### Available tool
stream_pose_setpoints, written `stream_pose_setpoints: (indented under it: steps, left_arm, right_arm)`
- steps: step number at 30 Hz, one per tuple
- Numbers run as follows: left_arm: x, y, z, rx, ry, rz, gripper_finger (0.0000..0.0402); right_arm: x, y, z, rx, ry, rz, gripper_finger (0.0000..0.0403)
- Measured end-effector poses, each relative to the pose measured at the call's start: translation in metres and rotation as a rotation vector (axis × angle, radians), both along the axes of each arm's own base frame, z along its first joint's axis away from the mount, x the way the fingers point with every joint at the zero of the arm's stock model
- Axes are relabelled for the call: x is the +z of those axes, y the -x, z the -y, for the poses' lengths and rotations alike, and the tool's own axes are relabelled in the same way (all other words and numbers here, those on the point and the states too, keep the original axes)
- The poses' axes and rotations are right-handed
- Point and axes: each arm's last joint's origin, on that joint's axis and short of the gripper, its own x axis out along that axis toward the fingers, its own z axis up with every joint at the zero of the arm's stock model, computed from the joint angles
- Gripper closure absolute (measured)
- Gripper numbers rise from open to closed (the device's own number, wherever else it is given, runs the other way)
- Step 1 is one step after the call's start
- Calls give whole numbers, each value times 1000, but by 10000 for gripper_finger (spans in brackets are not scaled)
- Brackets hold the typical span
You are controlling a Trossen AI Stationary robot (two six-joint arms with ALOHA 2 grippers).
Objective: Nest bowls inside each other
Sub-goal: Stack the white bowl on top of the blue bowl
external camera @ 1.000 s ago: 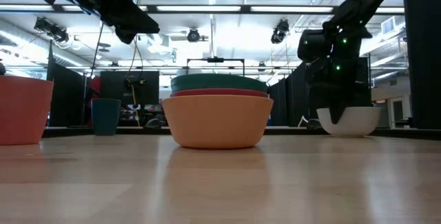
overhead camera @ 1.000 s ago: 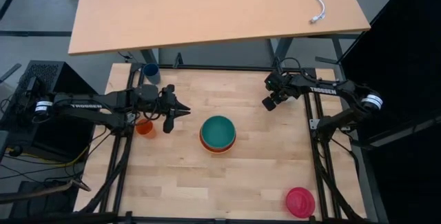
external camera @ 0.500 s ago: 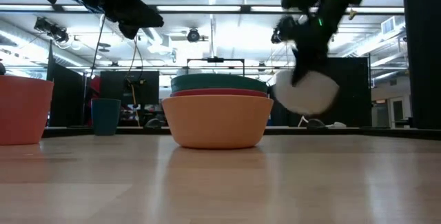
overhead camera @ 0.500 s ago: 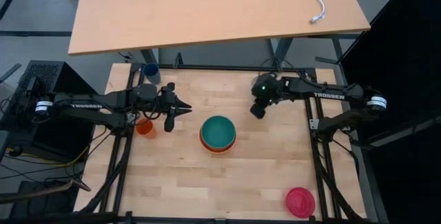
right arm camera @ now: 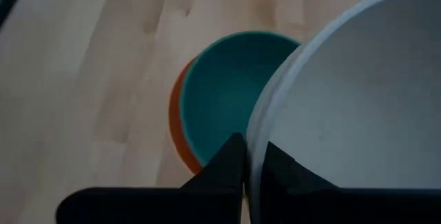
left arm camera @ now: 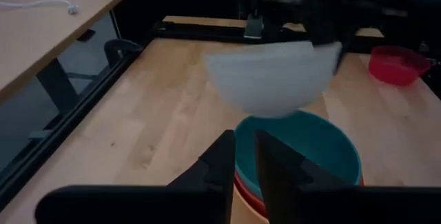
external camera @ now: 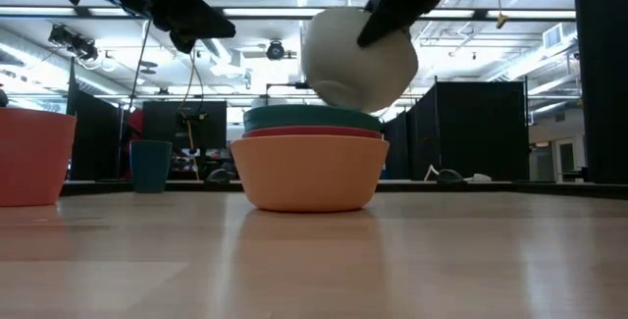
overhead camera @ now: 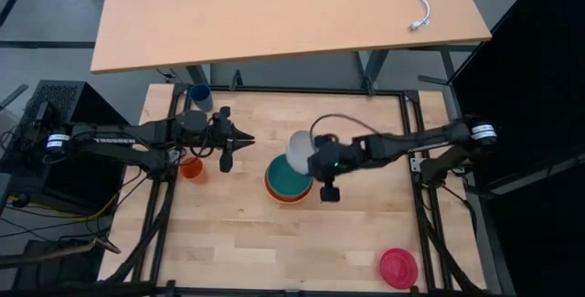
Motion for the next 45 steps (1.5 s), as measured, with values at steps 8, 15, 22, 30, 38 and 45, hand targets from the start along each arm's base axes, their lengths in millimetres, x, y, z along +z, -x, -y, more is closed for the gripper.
stream_pose_setpoints:
  steps: [8, 15, 22, 30, 38, 45]
  left_arm:
    - [-1, 0, 0, 8, 25, -8, 361]
    - [-2, 1, 0, 11, 37, -13, 361]
    - [-2, 1, 0, 11, 37, -16, 351]
    - [-2, 1, 0, 10, 39, -18, 348]
    - [-2, 1, 0, 8, 40, -21, 349]
    - [-3, 1, 0, 7, 41, -23, 346]
  right_arm:
    - [-22, -24, -16, 88, 43, -58, 403]
    - [-33, -34, -24, 130, 40, -88, 403]
    - [-33, -34, -25, 157, 4, -92, 390]
    - [-32, -34, -24, 144, 3, -86, 334]
    - [-30, -35, -24, 127, 6, -77, 282]
    - [-19, -38, -24, 122, 4, -48, 255]
